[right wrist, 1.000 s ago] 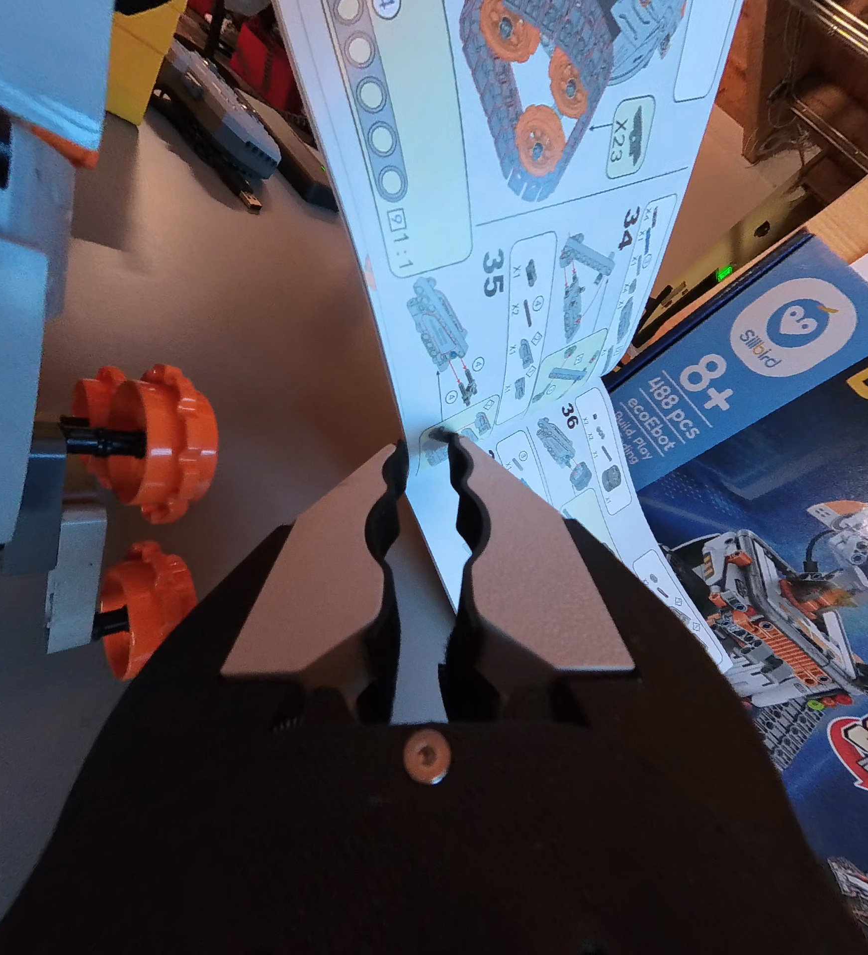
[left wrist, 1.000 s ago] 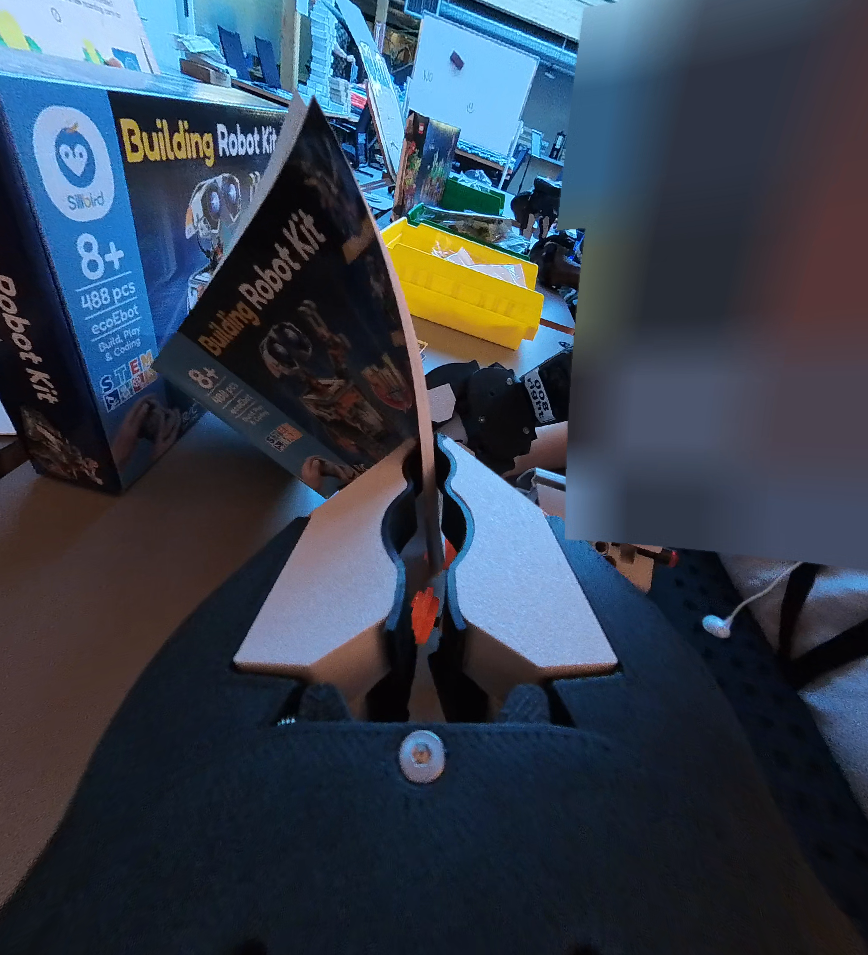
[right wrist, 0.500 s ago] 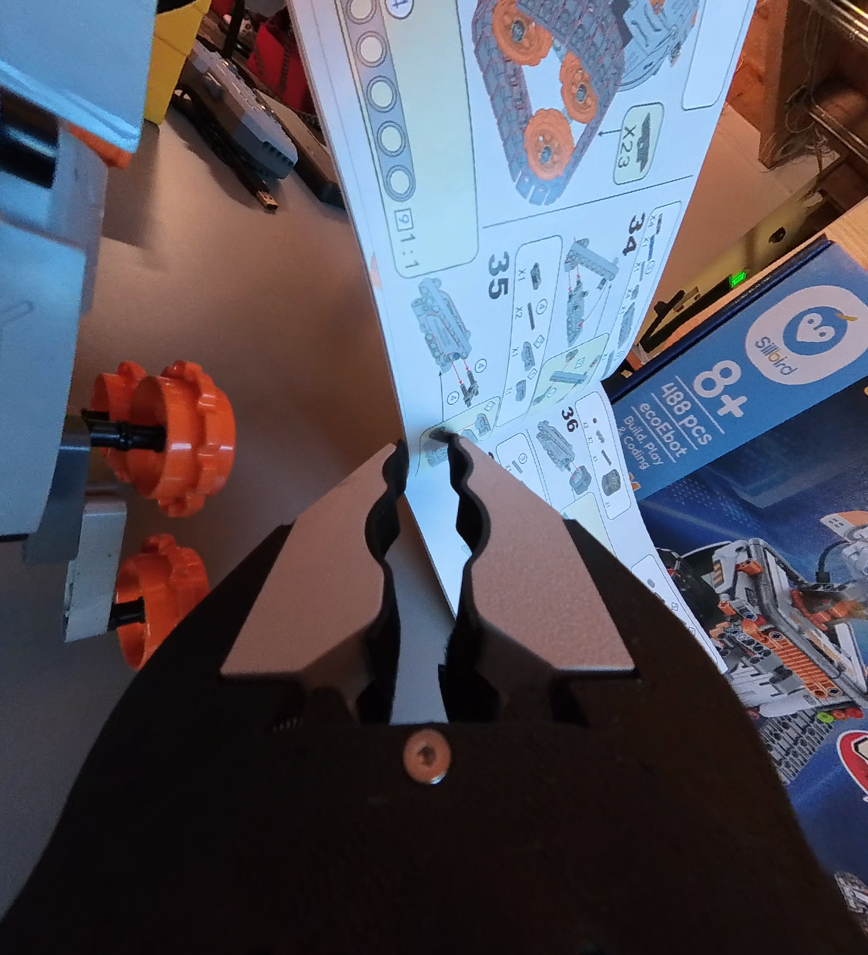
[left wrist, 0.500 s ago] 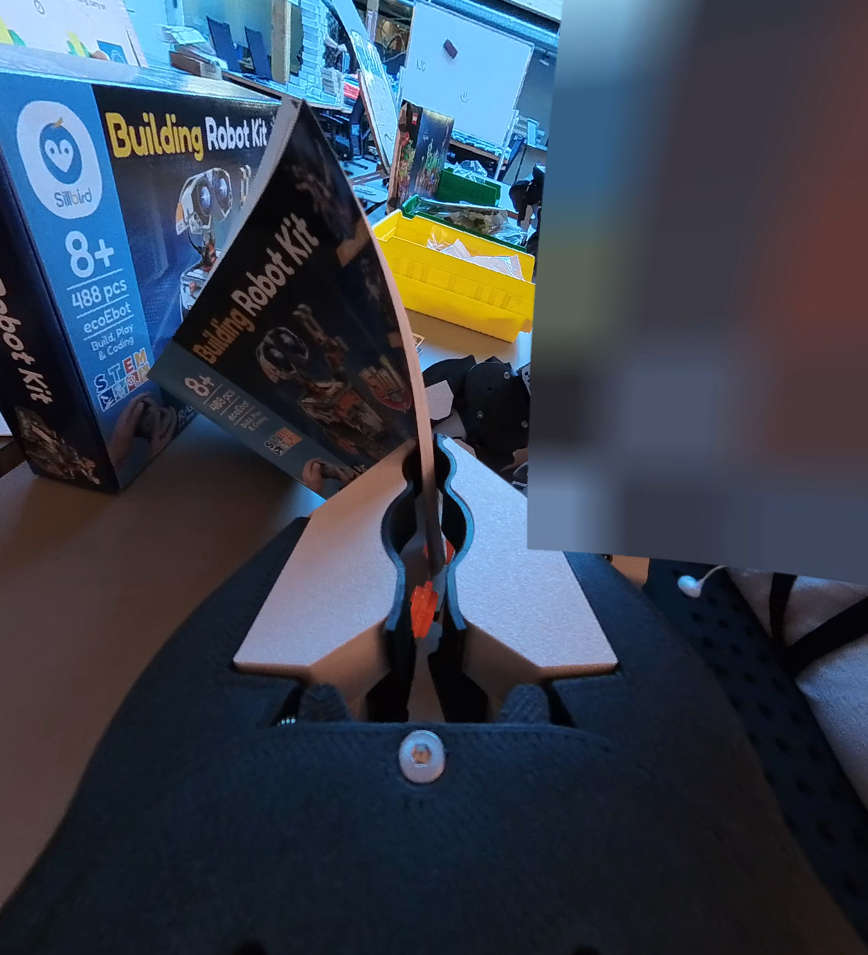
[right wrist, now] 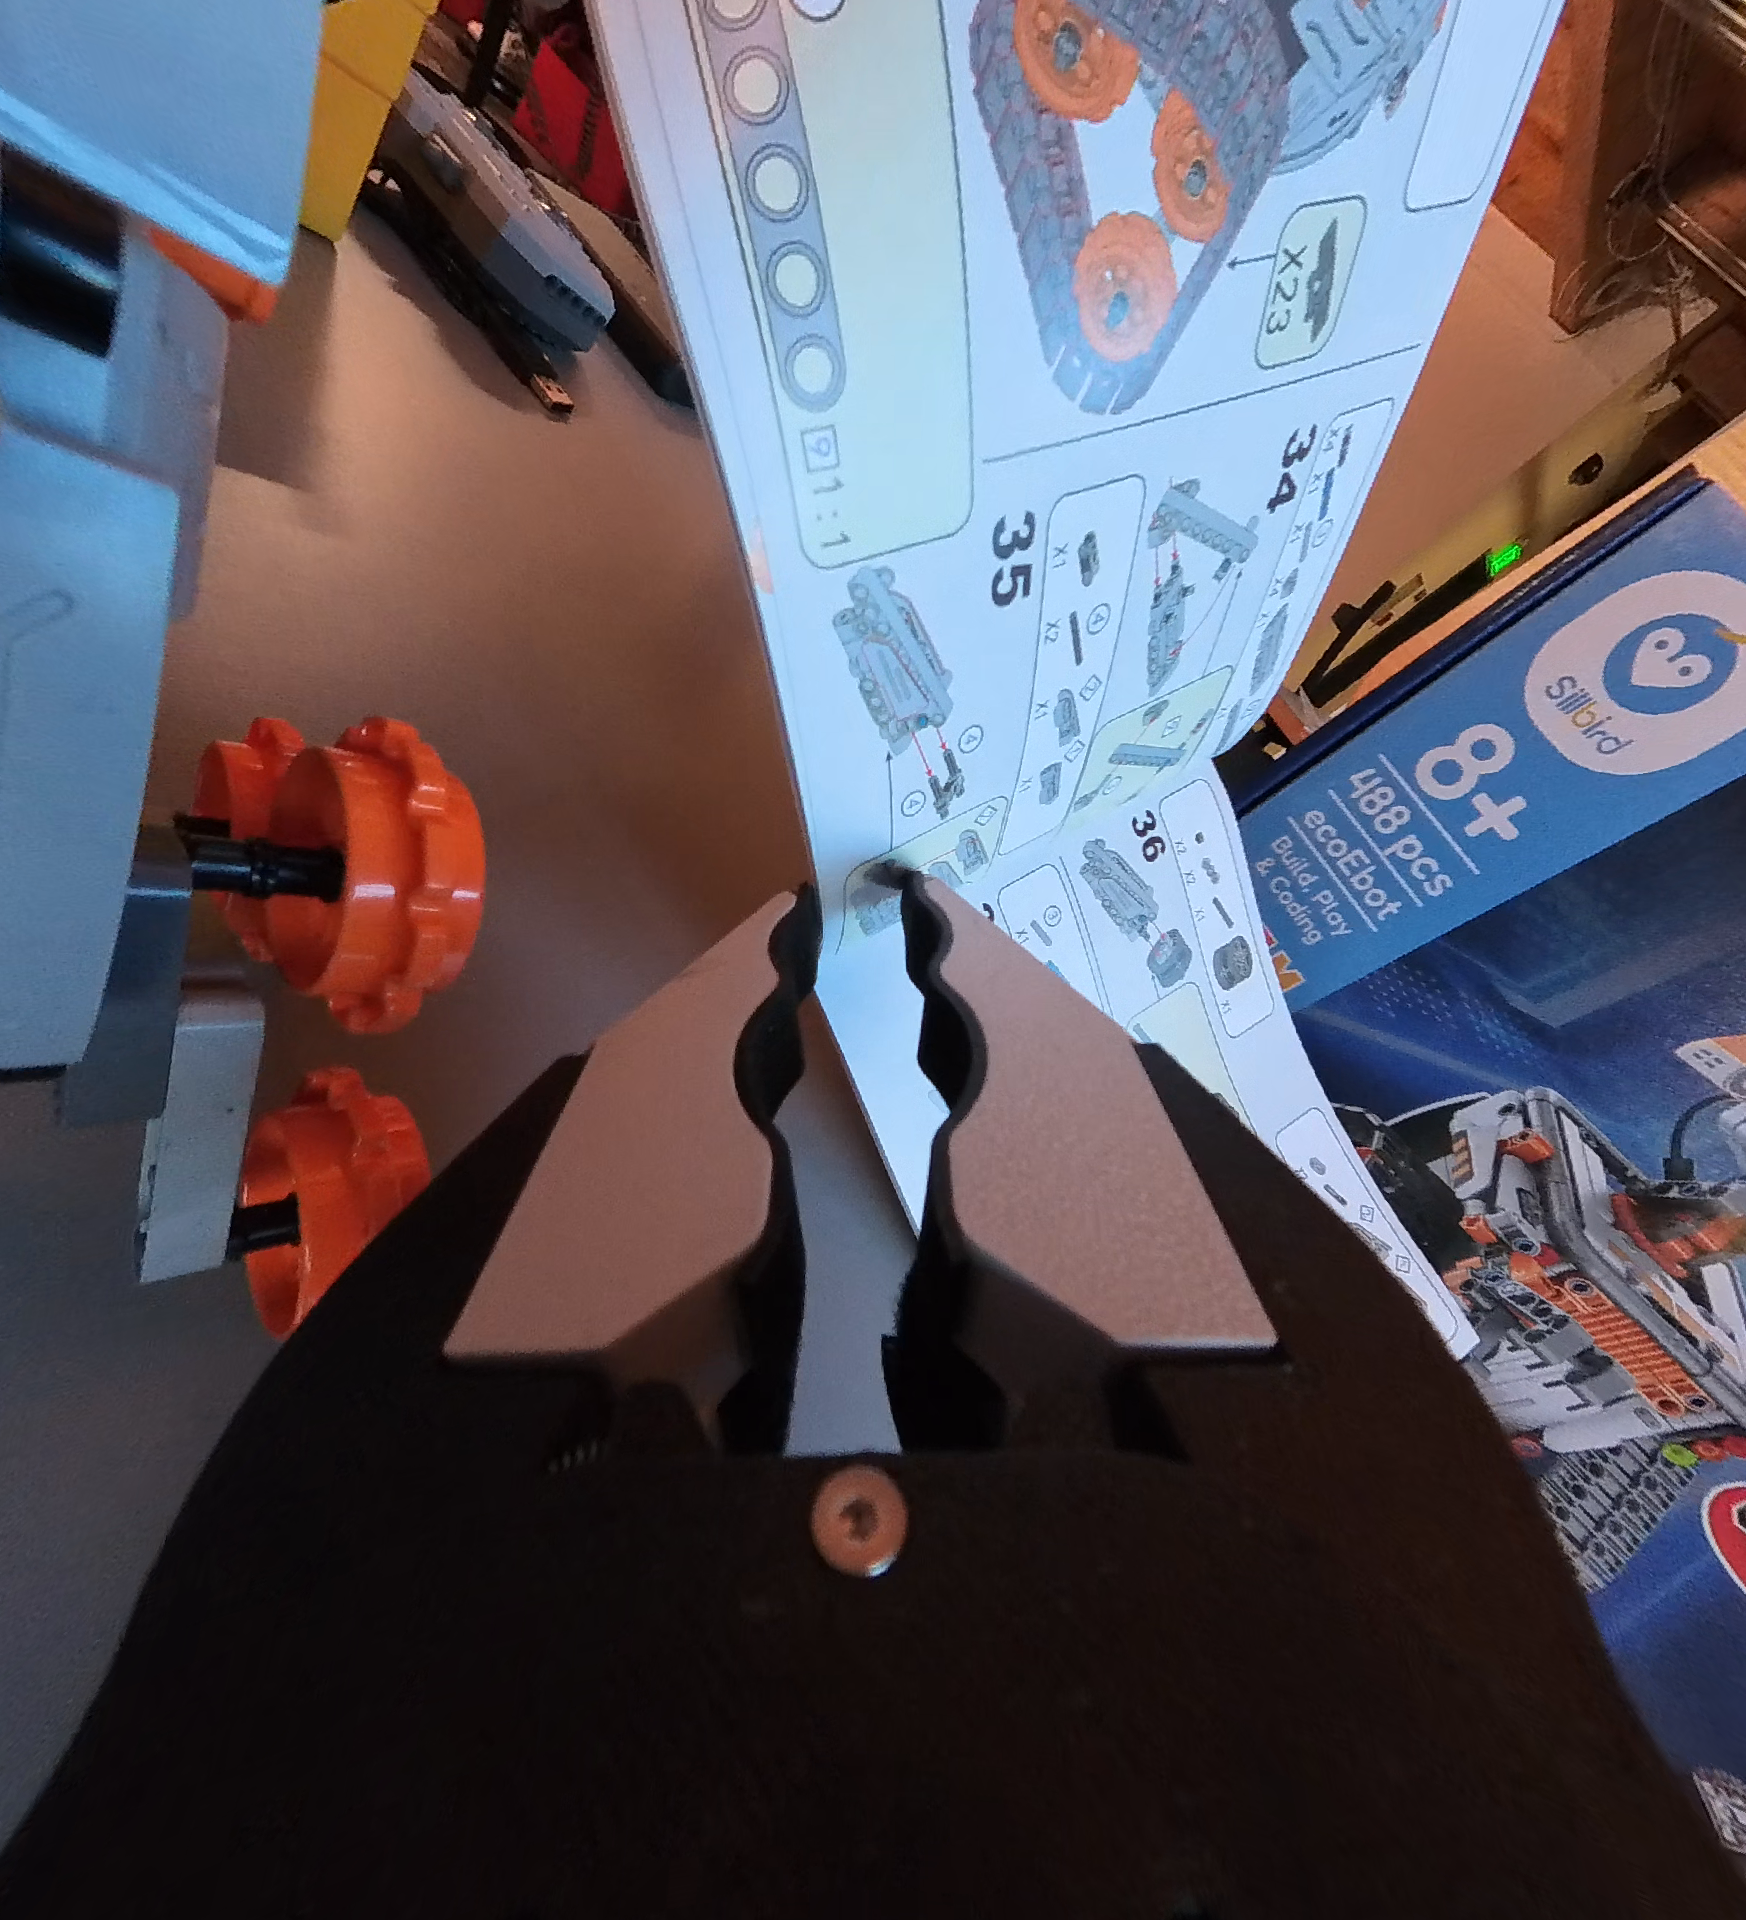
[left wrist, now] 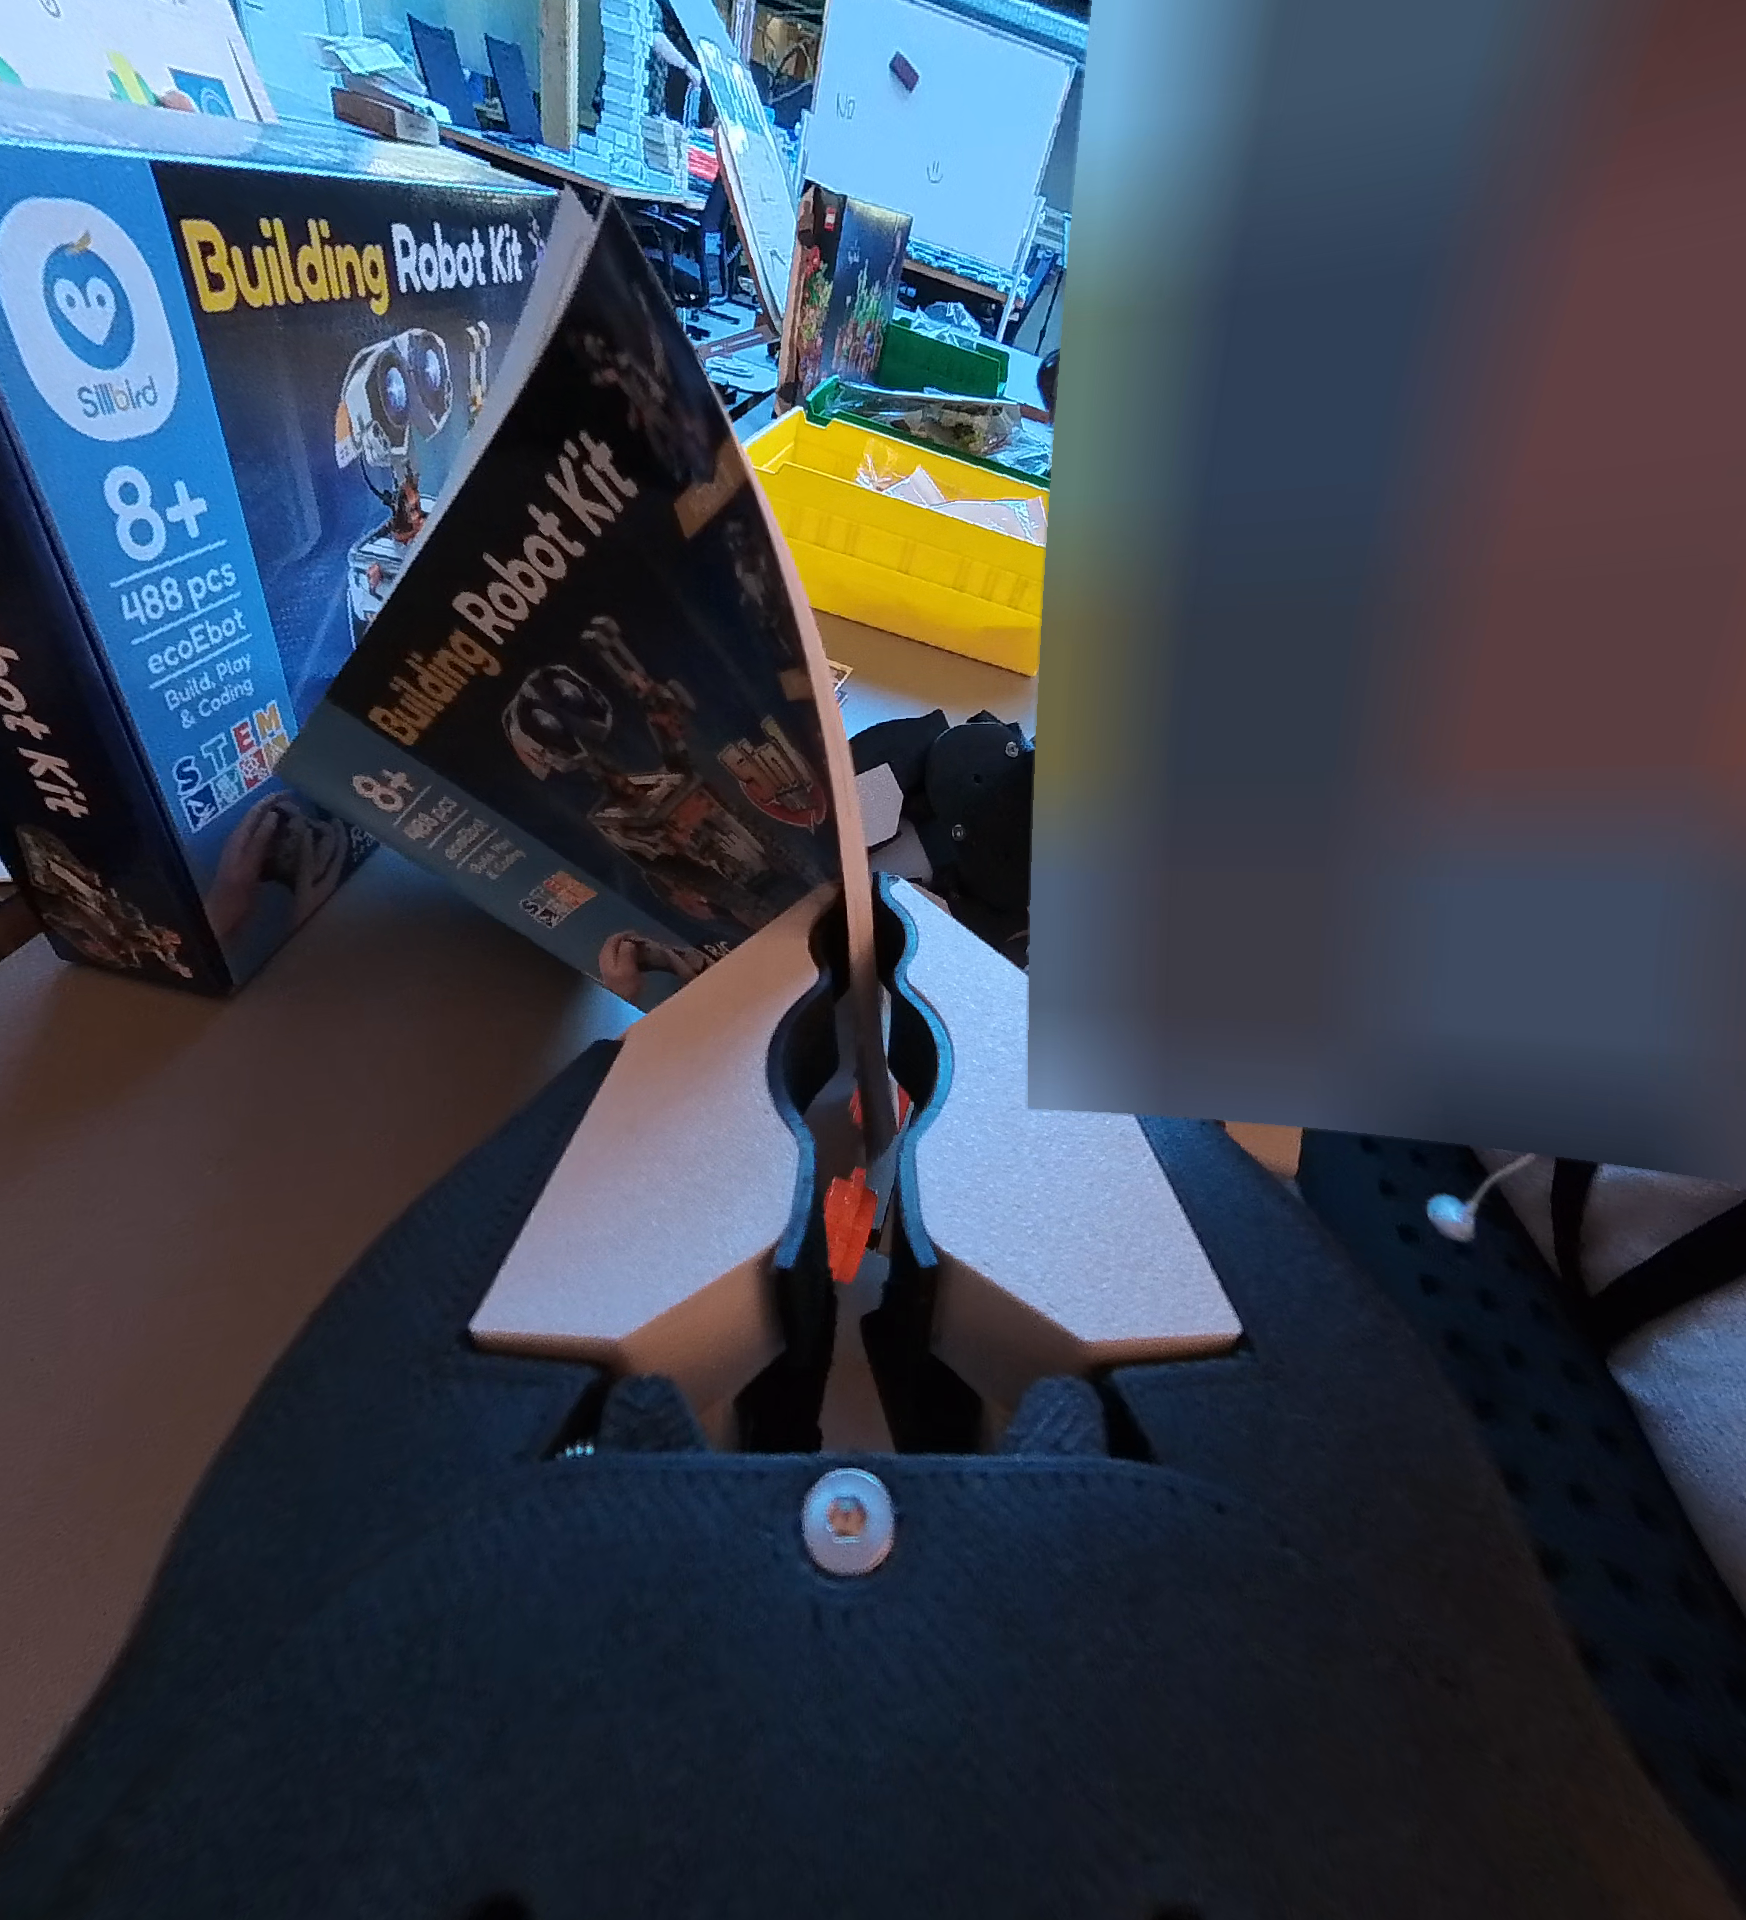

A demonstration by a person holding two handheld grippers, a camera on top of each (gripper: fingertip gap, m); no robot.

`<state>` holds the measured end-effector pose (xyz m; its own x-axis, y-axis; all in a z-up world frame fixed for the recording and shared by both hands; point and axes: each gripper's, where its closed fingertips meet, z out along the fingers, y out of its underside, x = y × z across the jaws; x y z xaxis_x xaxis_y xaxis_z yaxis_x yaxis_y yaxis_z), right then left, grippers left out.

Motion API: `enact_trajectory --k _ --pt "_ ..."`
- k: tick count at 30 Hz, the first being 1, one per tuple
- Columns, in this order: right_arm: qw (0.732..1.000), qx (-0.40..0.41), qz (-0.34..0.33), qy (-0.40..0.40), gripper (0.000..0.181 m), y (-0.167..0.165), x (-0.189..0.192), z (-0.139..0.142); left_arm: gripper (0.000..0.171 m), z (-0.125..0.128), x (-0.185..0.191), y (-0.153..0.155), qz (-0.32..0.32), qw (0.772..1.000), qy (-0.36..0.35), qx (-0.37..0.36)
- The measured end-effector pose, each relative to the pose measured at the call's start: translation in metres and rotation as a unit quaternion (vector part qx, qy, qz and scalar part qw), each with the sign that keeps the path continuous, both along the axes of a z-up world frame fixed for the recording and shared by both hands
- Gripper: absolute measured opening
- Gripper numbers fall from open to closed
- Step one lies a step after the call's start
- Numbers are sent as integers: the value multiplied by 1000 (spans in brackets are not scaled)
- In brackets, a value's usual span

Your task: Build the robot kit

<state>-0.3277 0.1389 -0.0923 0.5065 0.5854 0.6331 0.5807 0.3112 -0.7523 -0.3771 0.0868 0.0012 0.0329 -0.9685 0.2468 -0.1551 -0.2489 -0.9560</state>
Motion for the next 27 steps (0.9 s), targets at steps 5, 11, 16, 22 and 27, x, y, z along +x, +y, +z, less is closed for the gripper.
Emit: enact_trajectory --k 5,11,16,22,27 --pt "1000 -3 3 -4 15 -1 -1 -2 0 -1 1 -2 -3 1000 1 2" --pt "1000 -3 5 -3 15 -1 -1 -2 0 0 1 -2 -2 1000 3 4" --pt "1000 -4 5 -1 15 -1 -1 -1 0 0 0 -1 -1 1000 2 3" --pt "1000 -3 6 -1 15 -1 -1 -1 0 0 1 -2 -2 1000 4 5" --pt "1000 -3 7 -1 15 -2 -1 -1 0 0 1 -3 -2 1000 4 5"
